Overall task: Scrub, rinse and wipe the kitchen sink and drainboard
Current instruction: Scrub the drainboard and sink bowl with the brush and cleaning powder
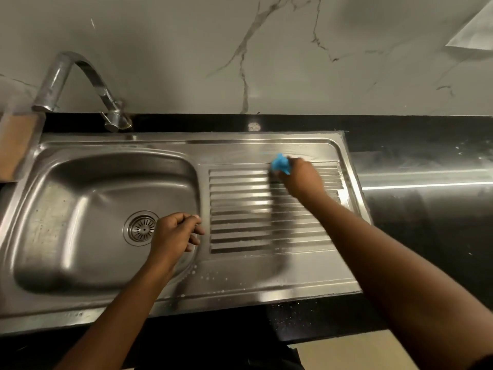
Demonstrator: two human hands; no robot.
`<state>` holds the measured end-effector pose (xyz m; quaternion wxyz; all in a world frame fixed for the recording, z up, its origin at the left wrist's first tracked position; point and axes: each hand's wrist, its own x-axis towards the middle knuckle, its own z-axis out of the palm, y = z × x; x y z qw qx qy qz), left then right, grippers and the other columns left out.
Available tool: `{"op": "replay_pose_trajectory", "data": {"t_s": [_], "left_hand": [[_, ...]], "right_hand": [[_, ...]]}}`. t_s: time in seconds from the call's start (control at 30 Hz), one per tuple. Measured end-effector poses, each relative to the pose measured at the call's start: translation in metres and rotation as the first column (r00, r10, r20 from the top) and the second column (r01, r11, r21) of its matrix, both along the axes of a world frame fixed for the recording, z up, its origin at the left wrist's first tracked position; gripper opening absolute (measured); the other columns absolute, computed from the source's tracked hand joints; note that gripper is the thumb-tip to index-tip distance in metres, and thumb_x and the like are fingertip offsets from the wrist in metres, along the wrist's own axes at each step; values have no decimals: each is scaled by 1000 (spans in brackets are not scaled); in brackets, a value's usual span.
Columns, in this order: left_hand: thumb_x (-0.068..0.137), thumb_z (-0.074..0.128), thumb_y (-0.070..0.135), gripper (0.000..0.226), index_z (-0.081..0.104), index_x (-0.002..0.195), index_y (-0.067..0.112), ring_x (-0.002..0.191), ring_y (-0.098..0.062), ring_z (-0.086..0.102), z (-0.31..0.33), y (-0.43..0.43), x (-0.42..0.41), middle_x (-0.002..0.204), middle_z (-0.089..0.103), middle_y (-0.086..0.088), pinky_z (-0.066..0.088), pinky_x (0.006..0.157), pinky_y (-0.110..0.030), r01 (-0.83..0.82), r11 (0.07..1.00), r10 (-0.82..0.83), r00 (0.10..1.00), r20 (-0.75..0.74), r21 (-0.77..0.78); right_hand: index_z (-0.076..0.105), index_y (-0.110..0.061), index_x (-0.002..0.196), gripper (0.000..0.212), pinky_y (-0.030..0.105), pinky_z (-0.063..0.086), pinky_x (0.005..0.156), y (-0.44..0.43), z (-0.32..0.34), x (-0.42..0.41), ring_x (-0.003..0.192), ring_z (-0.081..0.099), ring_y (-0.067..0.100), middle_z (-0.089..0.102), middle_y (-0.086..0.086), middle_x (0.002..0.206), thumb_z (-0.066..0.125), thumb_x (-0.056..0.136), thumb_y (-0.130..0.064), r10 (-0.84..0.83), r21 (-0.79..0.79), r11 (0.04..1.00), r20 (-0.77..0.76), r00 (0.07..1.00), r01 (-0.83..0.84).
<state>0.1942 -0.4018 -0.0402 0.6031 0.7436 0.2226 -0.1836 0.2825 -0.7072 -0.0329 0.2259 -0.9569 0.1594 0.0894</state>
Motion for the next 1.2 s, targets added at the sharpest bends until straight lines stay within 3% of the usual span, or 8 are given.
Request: {"op": "replay_pose_trajectory", "data": {"t_s": [0.13, 0.27, 0.43, 0.57, 0.7, 0.83, 1.03, 1.2], "left_hand": [[100, 64, 17, 19, 74, 90, 4, 59, -17, 61, -1, -8, 0, 79, 78, -13, 44, 52, -27, 3, 1000, -2, 1000, 16, -25], [100, 64, 17, 18, 75, 91, 5, 59, -18, 61, -2, -7, 1, 79, 78, -12, 45, 52, -27, 1, 999, 0, 1000, 15, -34], [100, 64, 17, 18, 75, 91, 6, 60, -18, 61, -2, -5, 0, 79, 78, -12, 45, 54, -28, -2, 999, 3, 1000, 7, -33], [100, 63, 16, 18, 75, 89, 6, 60, -18, 62, 0, -6, -1, 77, 78, -11, 45, 56, -30, -7, 1000, 7, 1000, 6, -5], [99, 63, 17, 19, 75, 88, 8, 58, -19, 62, -6, -7, -1, 78, 78, -11, 44, 55, -28, -10, 1000, 10, 1000, -2, 9], [99, 65, 17, 17, 76, 91, 7, 61, -18, 62, -10, -13, -2, 79, 78, -11, 46, 55, -29, 28, 1000, -28, 1000, -7, -14], [98, 67, 17, 14, 76, 92, 8, 59, -17, 62, -8, -23, -3, 79, 78, -11, 47, 54, -28, 55, 997, -55, 998, 9, -45], [98, 66, 18, 17, 77, 92, 6, 62, -18, 62, -8, -16, -7, 80, 78, -11, 47, 55, -29, 42, 998, -42, 999, 8, -44]], "right_hand": [[66, -15, 124, 39, 35, 50, 74, -86, 1, -25, 85, 64, 21, 70, 4, 100, 67, 98, -44, -205, -15, 979, -5, 979, 205], [64, -12, 128, 41, 38, 55, 79, -67, -4, -23, 93, 67, 22, 72, 7, 111, 68, 98, -41, -256, 70, 964, -3, 967, 256], [69, -26, 118, 30, 40, 57, 81, 48, -9, -13, 90, 70, 23, 75, 2, 103, 66, 96, -47, -99, 192, 977, 36, 994, 90], [61, -26, 132, 38, 36, 58, 77, 140, -11, -11, 89, 70, 19, 72, -1, 104, 62, 100, -47, 95, 159, 981, 87, 992, -108], [52, -21, 145, 47, 43, 59, 87, 146, -12, -15, 103, 70, 28, 70, 10, 119, 62, 102, -37, 185, 105, 976, 43, 982, -188], [59, -28, 140, 46, 44, 58, 85, 76, -13, -27, 101, 71, 30, 74, 7, 115, 64, 97, -45, 44, 134, 990, 27, 999, -47], [66, -17, 124, 36, 40, 56, 80, -58, -10, -52, 91, 67, 23, 71, 2, 102, 68, 97, -41, -248, 64, 967, 23, 969, 246], [66, -17, 126, 34, 36, 54, 78, -55, -7, -54, 90, 66, 19, 74, 5, 108, 69, 98, -36, -311, 127, 943, 20, 950, 306]]}}
